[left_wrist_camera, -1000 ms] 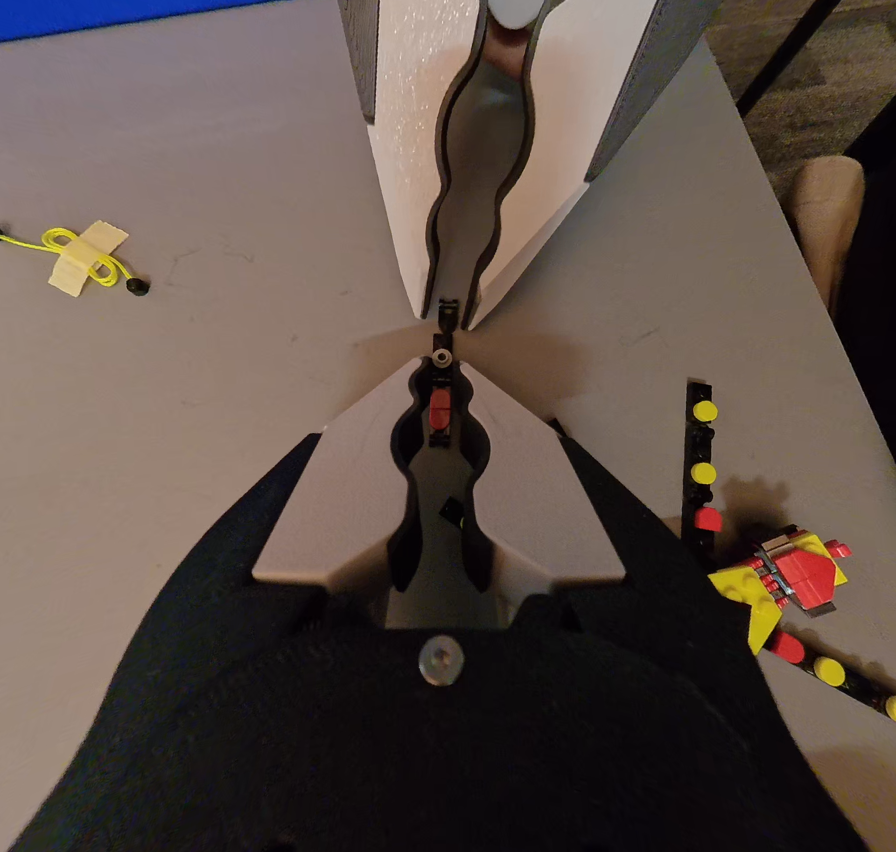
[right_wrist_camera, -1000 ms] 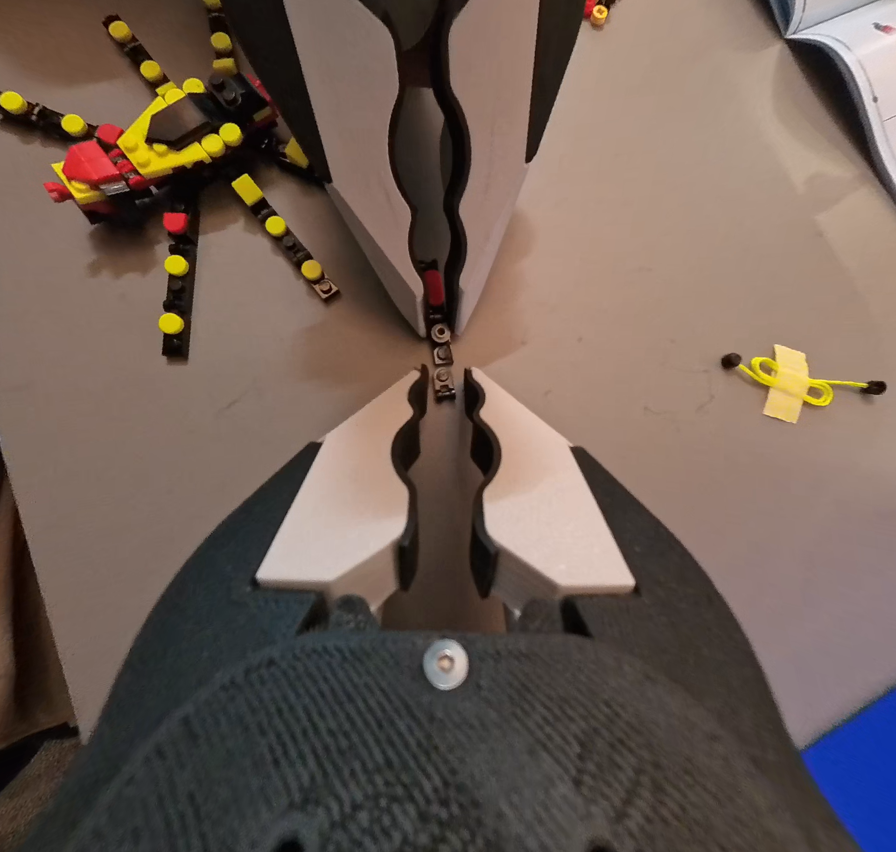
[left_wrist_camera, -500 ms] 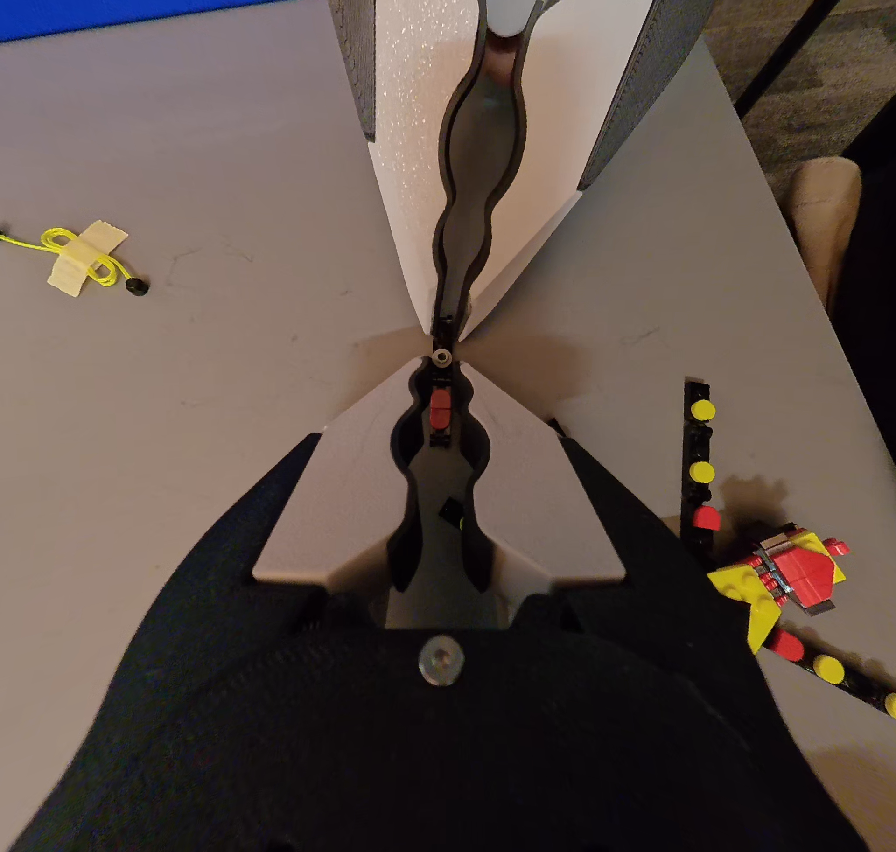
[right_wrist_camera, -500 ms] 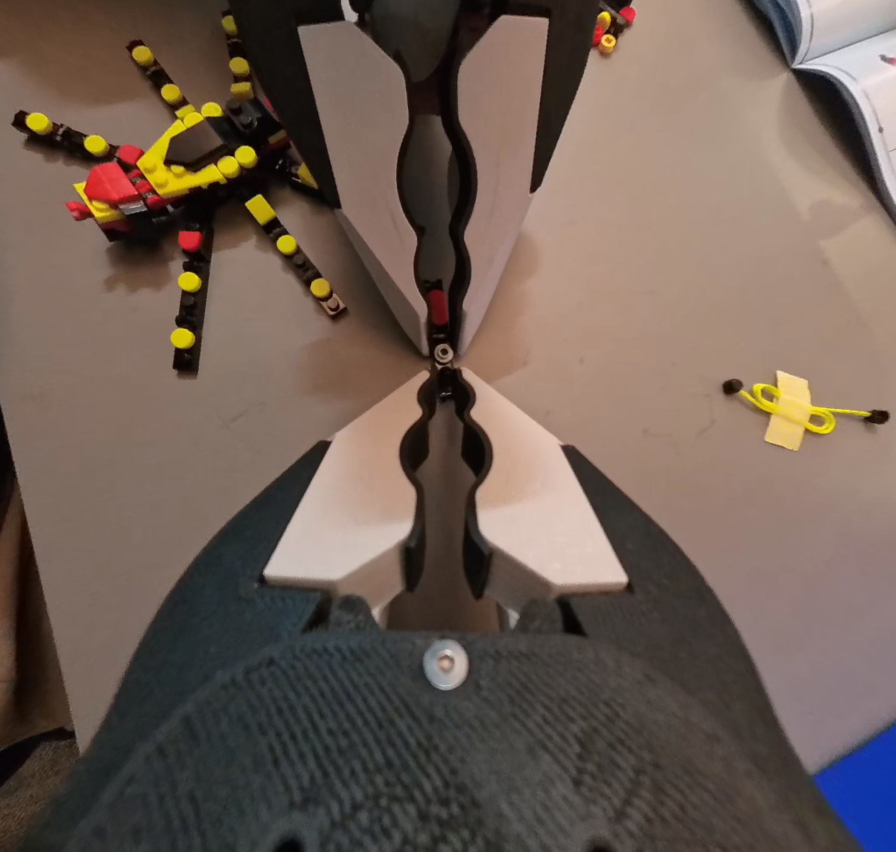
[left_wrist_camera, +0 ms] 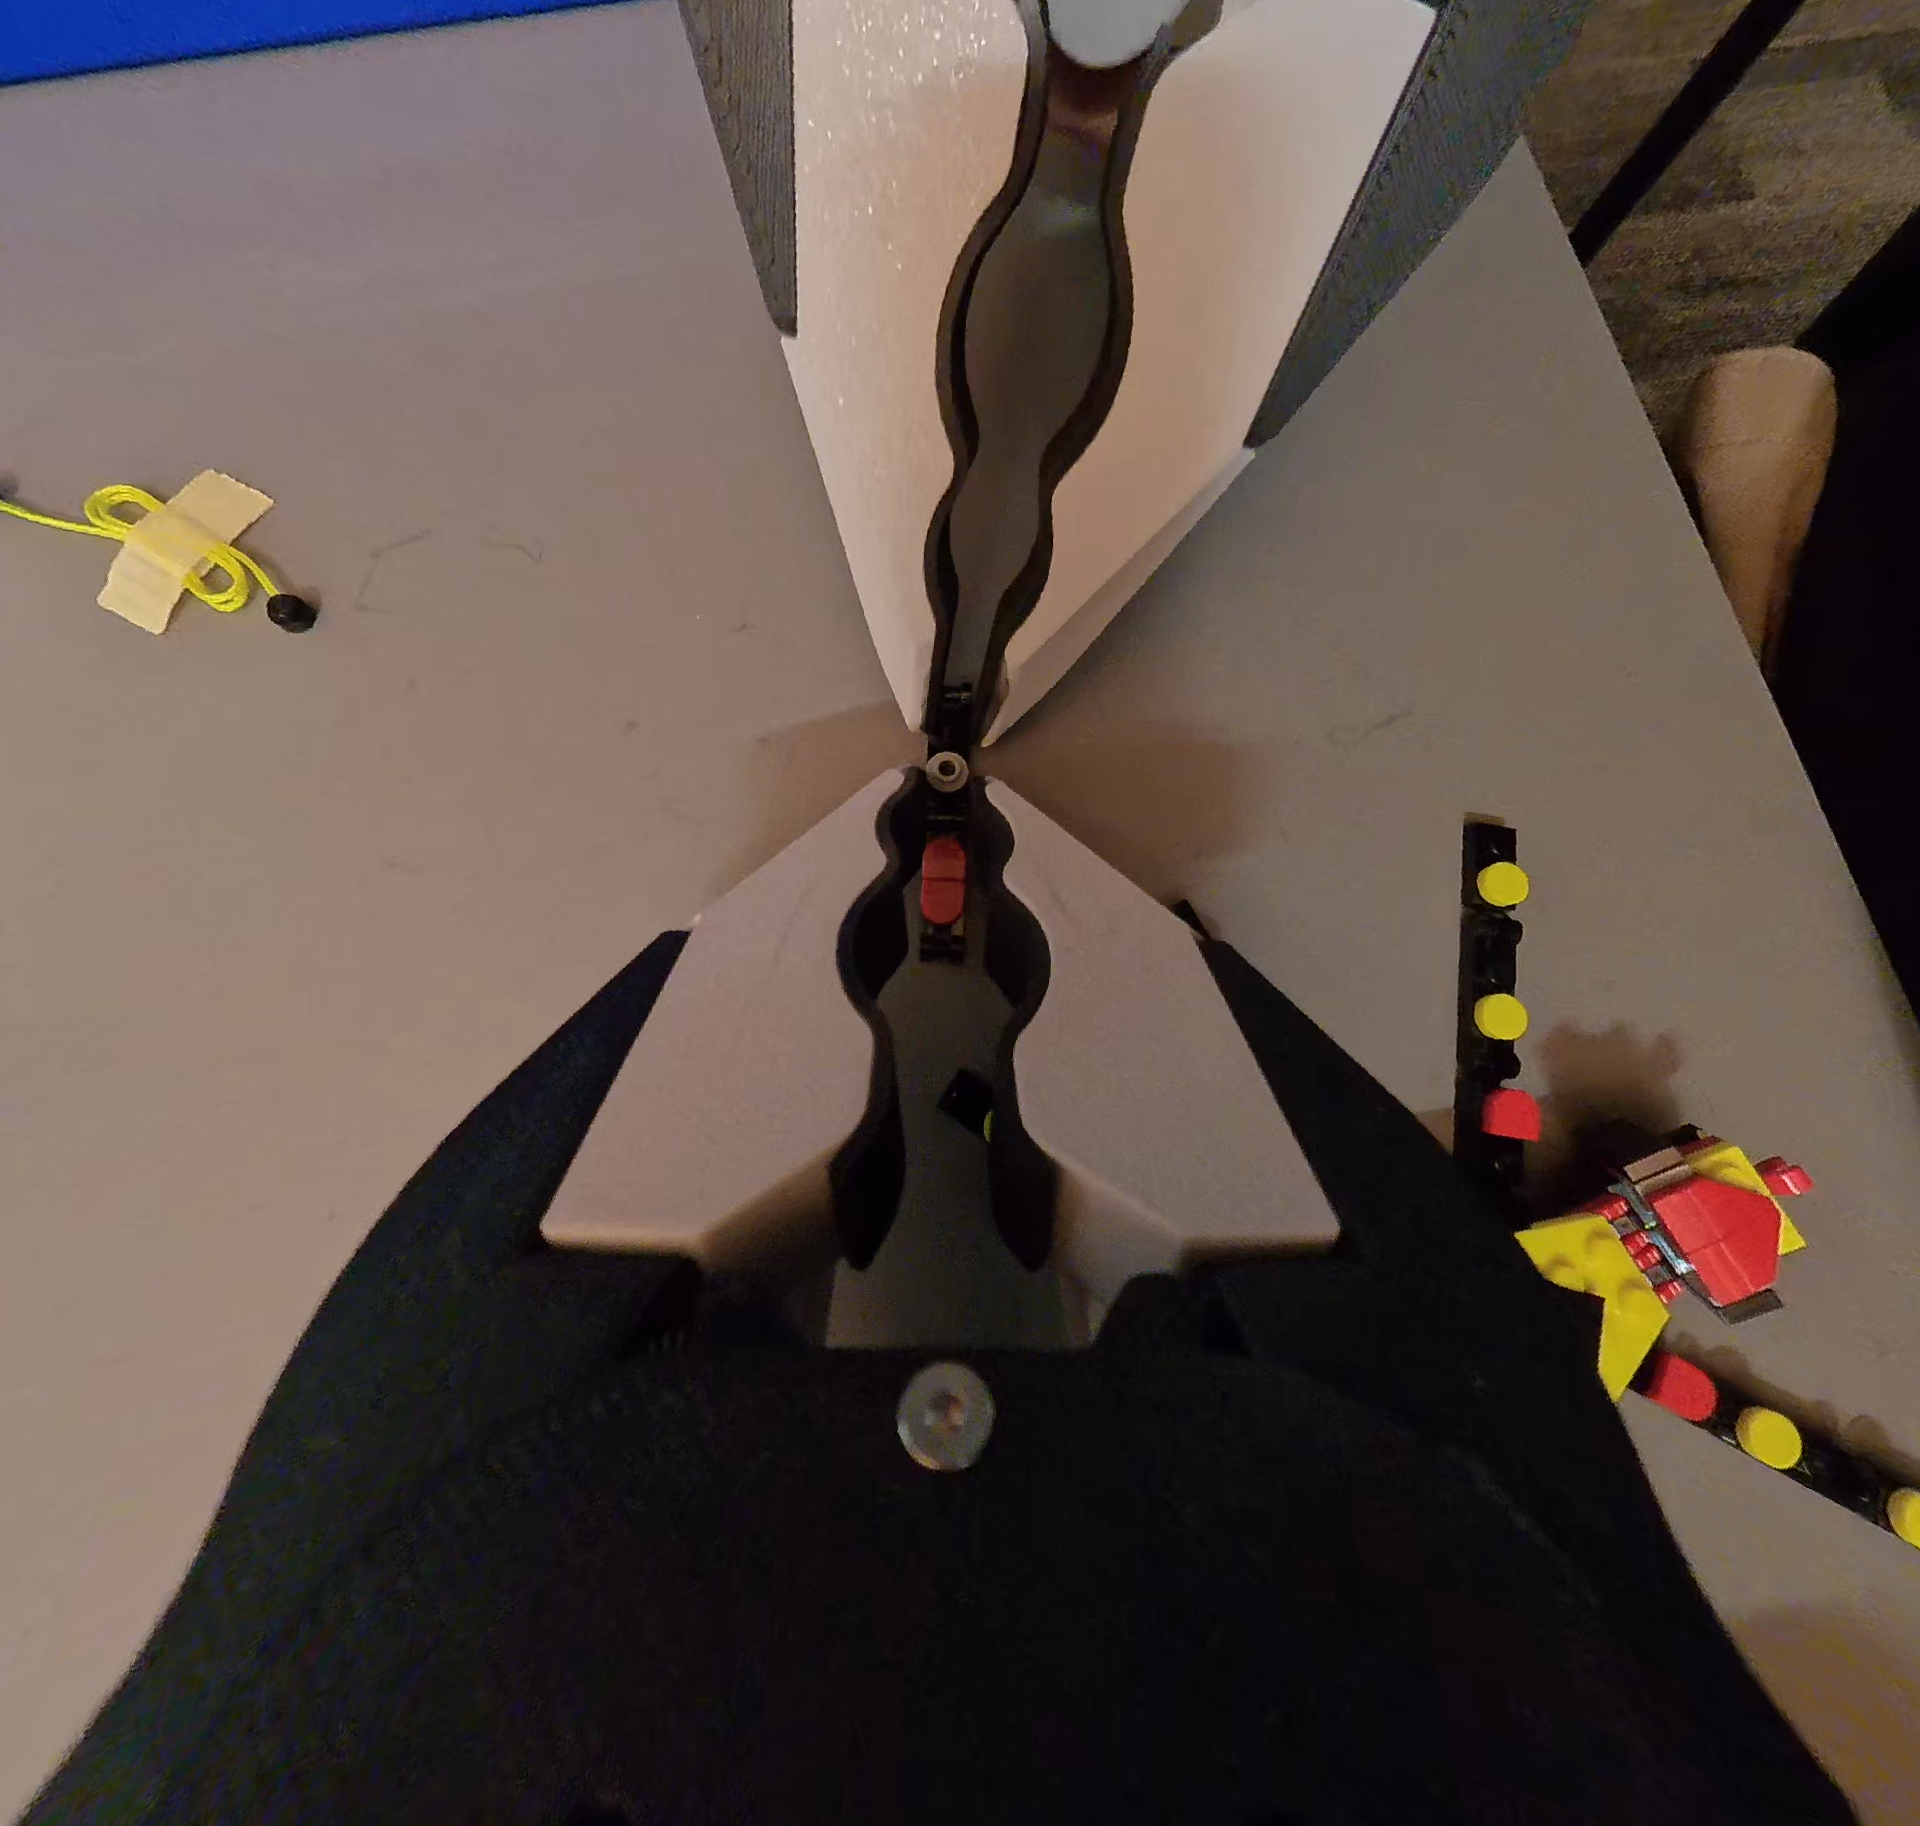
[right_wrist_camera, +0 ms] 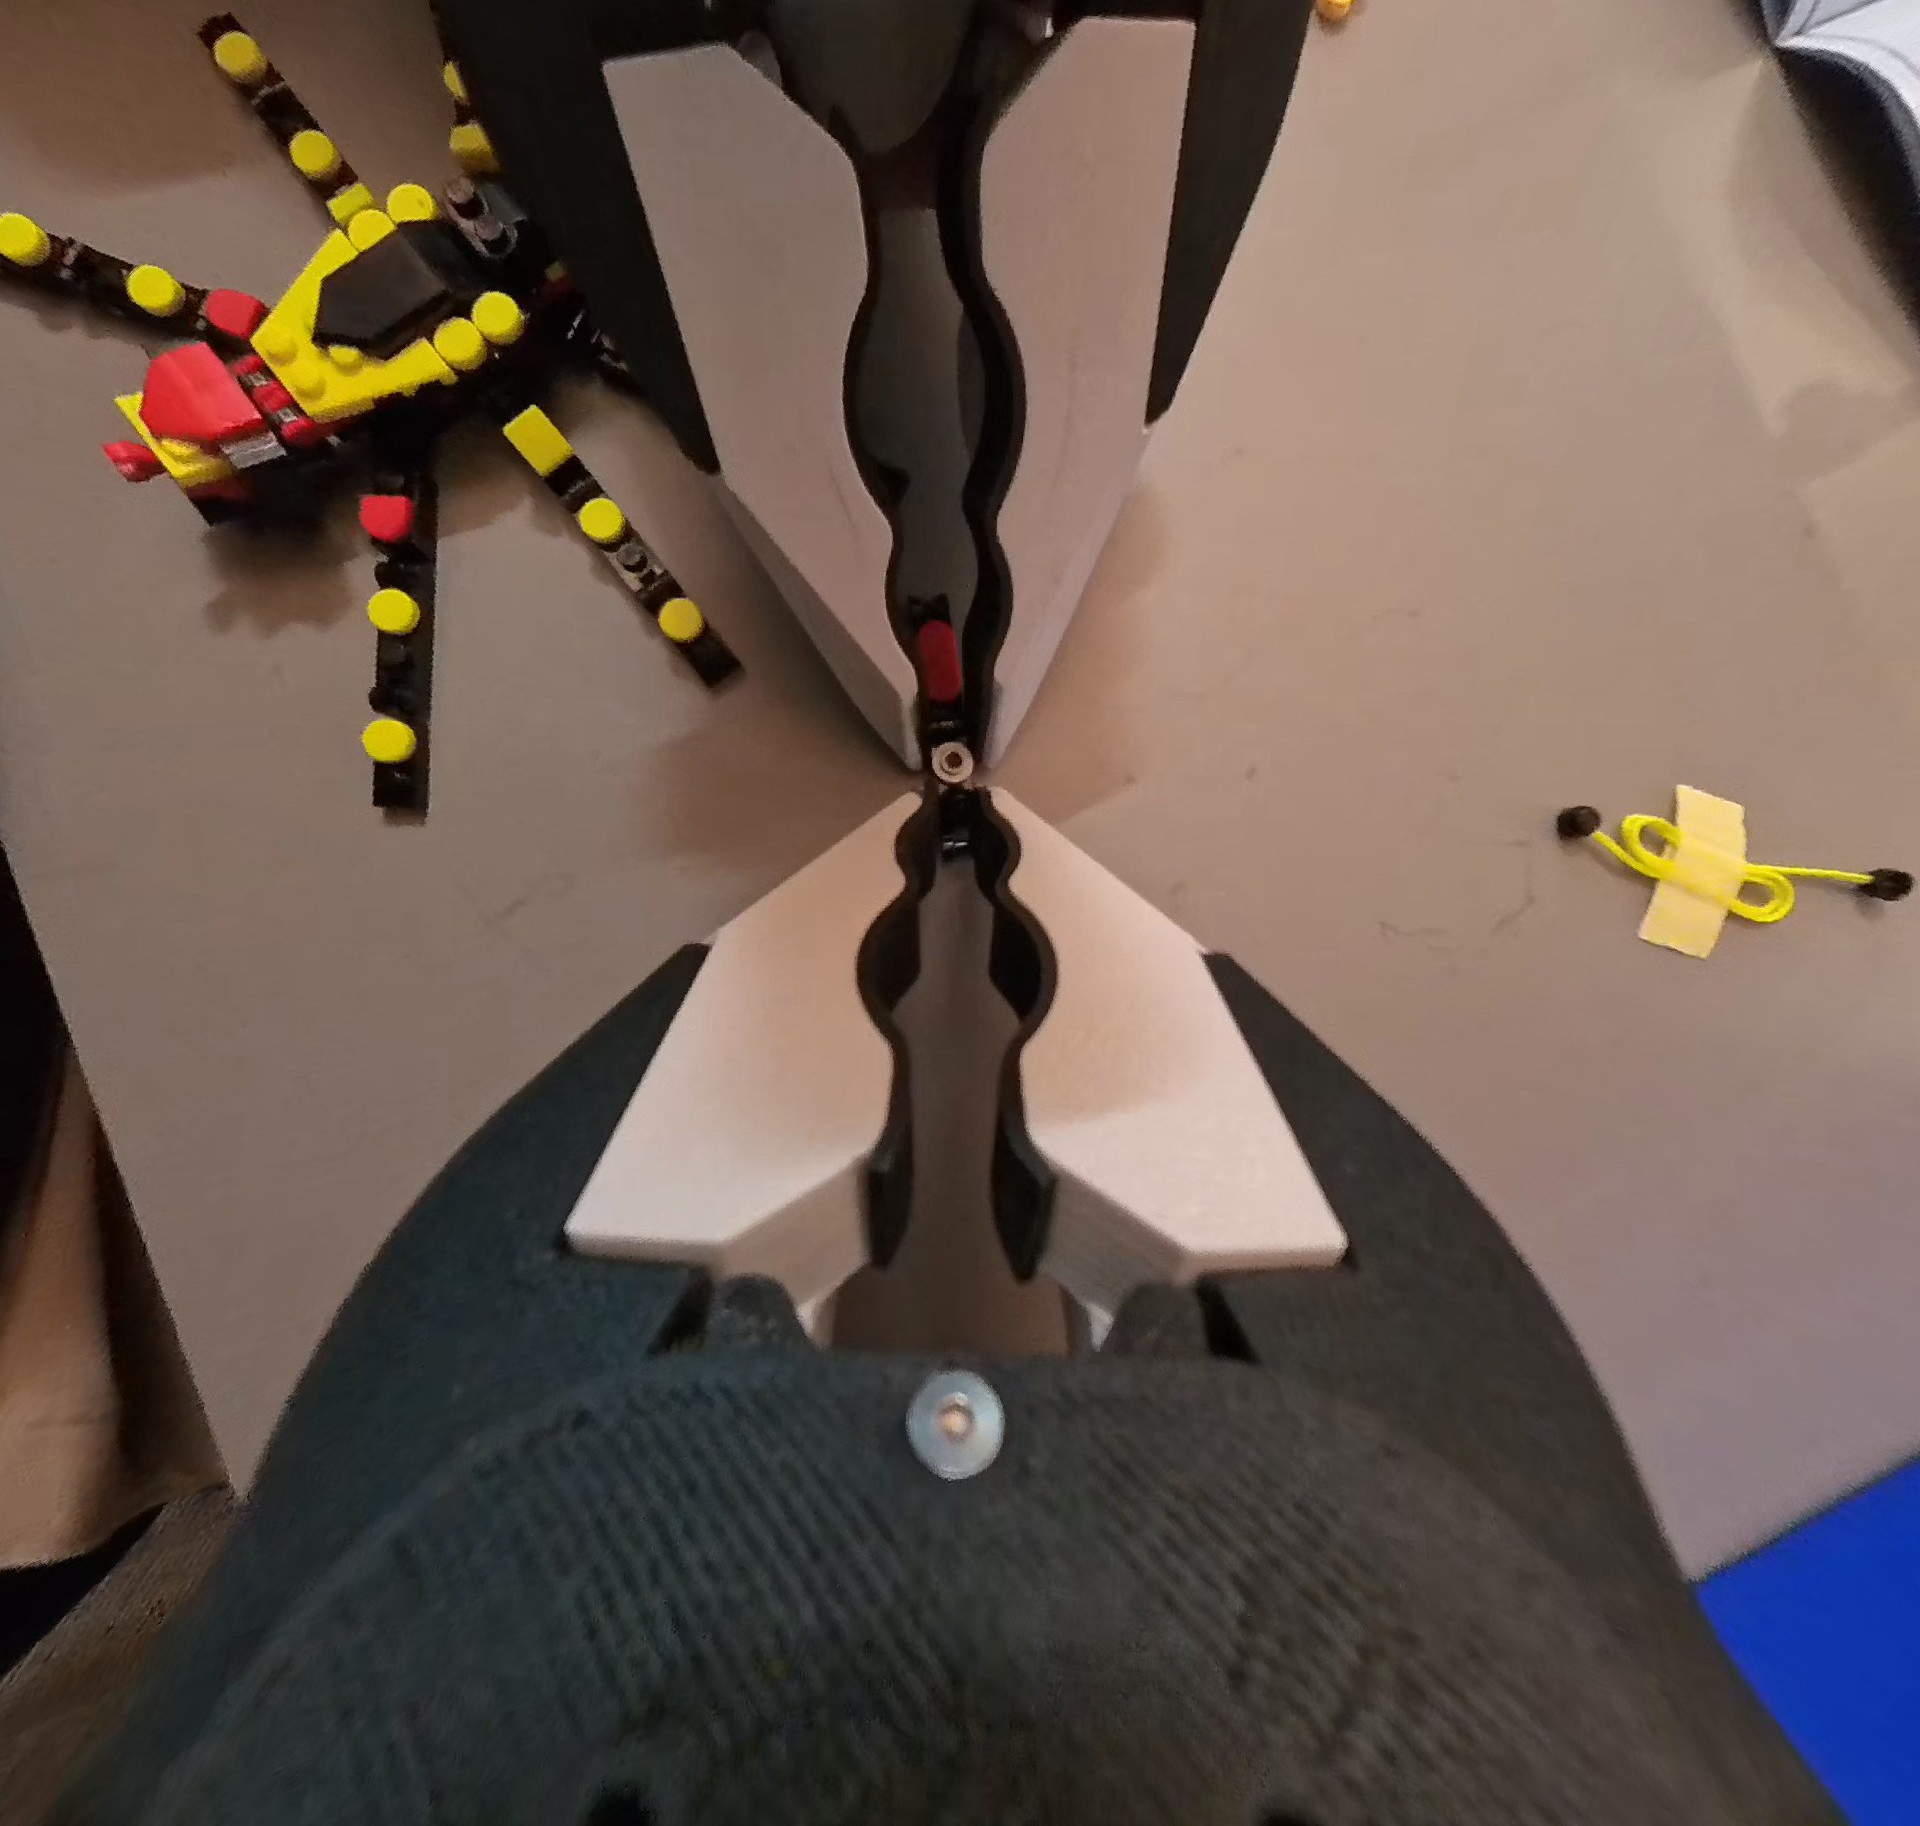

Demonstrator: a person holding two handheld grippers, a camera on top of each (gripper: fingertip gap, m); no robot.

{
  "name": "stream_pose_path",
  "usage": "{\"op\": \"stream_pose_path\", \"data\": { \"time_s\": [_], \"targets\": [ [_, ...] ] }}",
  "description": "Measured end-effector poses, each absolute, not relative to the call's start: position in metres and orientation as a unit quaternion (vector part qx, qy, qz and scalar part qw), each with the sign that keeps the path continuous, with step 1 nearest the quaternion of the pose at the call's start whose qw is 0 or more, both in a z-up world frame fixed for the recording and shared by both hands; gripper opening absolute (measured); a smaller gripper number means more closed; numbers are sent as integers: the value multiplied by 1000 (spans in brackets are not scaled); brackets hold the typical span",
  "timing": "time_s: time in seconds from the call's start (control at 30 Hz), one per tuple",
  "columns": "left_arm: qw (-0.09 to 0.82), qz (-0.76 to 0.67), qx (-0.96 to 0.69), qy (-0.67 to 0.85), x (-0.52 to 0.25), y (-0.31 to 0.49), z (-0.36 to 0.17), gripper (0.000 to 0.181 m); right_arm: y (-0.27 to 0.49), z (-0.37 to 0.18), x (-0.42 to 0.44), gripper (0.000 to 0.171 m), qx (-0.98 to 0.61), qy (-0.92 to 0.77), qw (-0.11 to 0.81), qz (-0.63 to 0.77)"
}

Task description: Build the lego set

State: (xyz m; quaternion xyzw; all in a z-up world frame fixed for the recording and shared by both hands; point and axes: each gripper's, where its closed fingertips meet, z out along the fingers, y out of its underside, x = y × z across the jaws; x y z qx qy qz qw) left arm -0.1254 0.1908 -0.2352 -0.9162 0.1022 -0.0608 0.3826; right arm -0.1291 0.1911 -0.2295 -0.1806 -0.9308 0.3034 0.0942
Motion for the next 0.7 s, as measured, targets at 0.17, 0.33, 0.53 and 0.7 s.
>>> {"op": "stream_pose_path", "data": {
  "time_s": [0.17, 0.33, 0.53, 0.7],
  "targets": [
    [383, -61, -916, 100, -125, 191, -235, 6, 191, -230, -128, 5, -169, -943, 84, 276],
    [382, -60, -917, 98, -125, 191, -235, 6, 191, -232, -128, 5, -170, -950, 64, 253],
    [382, -61, -917, 98, -125, 191, -235, 6, 190, -232, -129, 5, -163, -946, 84, 268],
    [384, -59, -917, 94, -126, 193, -236, 7, 197, -223, -138, 27, -162, -933, 146, 287]
  ]
}}
